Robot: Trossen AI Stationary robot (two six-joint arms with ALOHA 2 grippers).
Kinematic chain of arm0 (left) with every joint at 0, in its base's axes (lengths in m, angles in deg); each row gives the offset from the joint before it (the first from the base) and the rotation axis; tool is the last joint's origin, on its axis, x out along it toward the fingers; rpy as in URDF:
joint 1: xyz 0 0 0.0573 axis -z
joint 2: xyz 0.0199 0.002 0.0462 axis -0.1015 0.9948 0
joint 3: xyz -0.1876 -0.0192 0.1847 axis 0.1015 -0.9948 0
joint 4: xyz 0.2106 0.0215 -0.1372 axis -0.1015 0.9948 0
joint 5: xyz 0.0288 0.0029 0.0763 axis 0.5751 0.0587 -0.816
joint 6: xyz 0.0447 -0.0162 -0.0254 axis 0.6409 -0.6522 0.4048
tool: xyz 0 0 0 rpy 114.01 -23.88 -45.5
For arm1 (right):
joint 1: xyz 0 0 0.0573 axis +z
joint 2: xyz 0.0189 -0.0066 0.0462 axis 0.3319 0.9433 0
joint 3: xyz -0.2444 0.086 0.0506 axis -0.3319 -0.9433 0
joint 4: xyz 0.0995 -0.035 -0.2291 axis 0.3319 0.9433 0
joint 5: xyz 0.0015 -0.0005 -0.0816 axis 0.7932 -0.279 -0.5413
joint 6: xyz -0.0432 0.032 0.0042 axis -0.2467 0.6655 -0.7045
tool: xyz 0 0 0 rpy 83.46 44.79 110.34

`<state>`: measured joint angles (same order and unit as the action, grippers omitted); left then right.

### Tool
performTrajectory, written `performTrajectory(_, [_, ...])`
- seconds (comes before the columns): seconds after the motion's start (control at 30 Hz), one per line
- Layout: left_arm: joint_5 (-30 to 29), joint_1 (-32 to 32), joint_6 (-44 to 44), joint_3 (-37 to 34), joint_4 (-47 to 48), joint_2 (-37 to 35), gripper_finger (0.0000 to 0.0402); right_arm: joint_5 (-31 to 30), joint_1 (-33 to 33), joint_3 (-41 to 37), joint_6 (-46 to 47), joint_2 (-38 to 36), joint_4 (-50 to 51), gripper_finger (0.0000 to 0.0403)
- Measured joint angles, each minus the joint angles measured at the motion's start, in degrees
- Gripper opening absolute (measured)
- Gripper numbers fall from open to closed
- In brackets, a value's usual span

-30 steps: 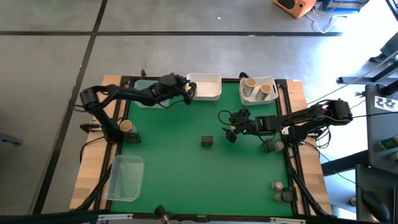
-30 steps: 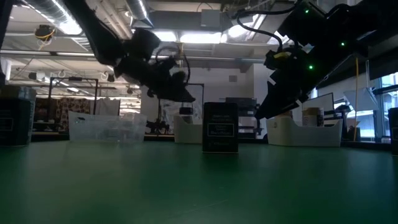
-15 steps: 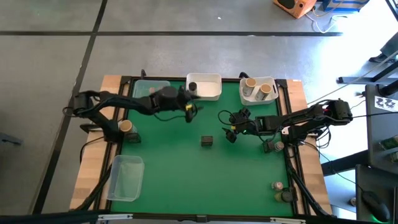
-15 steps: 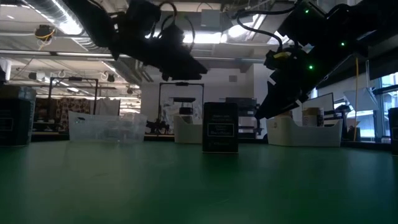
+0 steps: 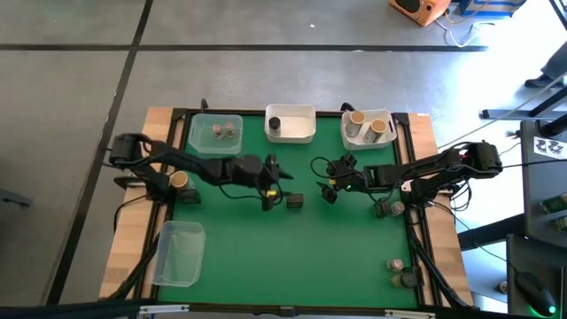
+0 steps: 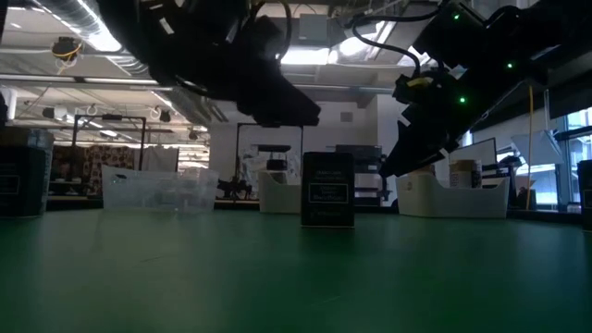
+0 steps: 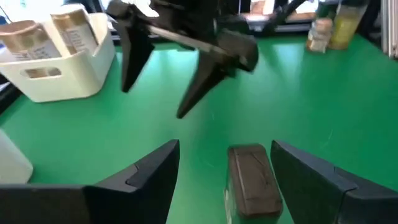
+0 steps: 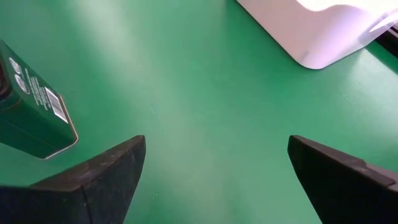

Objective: Sort spices by type
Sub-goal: Put the middle black seasoning can into the bottom transparent bin

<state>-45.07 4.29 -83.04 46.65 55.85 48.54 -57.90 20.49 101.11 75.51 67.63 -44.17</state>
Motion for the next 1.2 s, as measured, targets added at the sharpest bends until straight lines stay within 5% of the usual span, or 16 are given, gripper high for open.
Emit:
performTrajectory(0.9, [-3.66,4.33,0.53,-0.02,-4.31,3.65,0.0241,0.0,0.0,0.0,-0.02,0.0,-0.22,0.039])
performTrajectory(1.2, [-3.66,4.2,-2.51,0.0,-5.18,9.88,0.0241,-0.02,0.0,0.02,-0.05,0.0,-0.57,0.039])
